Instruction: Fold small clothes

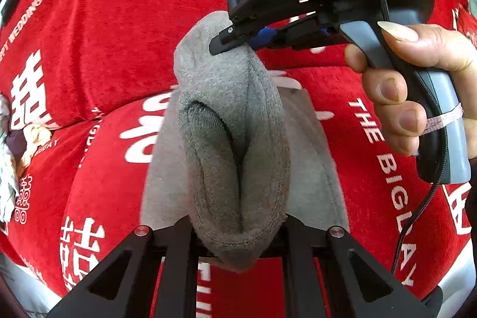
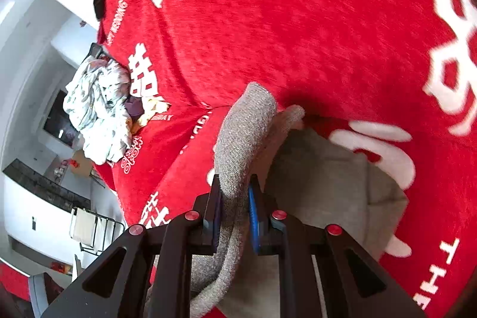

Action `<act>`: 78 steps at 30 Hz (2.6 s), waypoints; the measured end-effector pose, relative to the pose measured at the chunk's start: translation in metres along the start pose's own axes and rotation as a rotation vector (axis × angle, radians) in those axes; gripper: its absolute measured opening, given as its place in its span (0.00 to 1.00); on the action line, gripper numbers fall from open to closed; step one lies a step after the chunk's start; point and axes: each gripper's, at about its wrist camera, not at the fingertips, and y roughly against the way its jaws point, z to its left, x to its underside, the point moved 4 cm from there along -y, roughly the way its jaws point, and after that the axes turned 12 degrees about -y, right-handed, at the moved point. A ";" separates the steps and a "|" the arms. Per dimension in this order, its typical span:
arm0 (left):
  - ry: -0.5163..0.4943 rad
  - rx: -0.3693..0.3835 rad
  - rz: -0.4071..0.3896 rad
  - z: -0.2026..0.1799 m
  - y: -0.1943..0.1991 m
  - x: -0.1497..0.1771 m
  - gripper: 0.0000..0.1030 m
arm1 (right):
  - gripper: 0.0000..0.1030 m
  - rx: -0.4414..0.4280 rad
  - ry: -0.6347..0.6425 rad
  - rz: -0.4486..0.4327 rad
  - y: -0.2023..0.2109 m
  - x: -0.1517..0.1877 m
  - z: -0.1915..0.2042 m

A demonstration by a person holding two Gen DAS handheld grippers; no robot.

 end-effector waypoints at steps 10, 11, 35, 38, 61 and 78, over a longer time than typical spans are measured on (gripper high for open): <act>-0.050 -0.006 0.044 -0.037 -0.025 -0.002 0.13 | 0.16 -0.045 -0.093 -0.038 0.013 0.015 -0.054; -0.059 -0.008 0.046 -0.041 -0.027 -0.002 0.13 | 0.16 -0.051 -0.113 -0.045 0.015 0.017 -0.062; -0.106 0.047 -0.007 -0.063 -0.022 0.006 0.85 | 0.08 -0.025 -0.252 -0.142 0.030 0.041 -0.131; -0.082 0.121 -0.059 -0.045 0.000 0.015 0.85 | 0.08 0.005 -0.221 -0.131 0.032 0.042 -0.125; 0.040 0.231 0.046 -0.012 -0.046 0.038 0.85 | 0.10 0.426 -0.140 -0.118 0.013 0.073 -0.103; 0.279 0.342 -0.031 0.061 -0.025 0.063 0.85 | 0.63 0.205 -0.035 -0.181 0.027 0.116 -0.018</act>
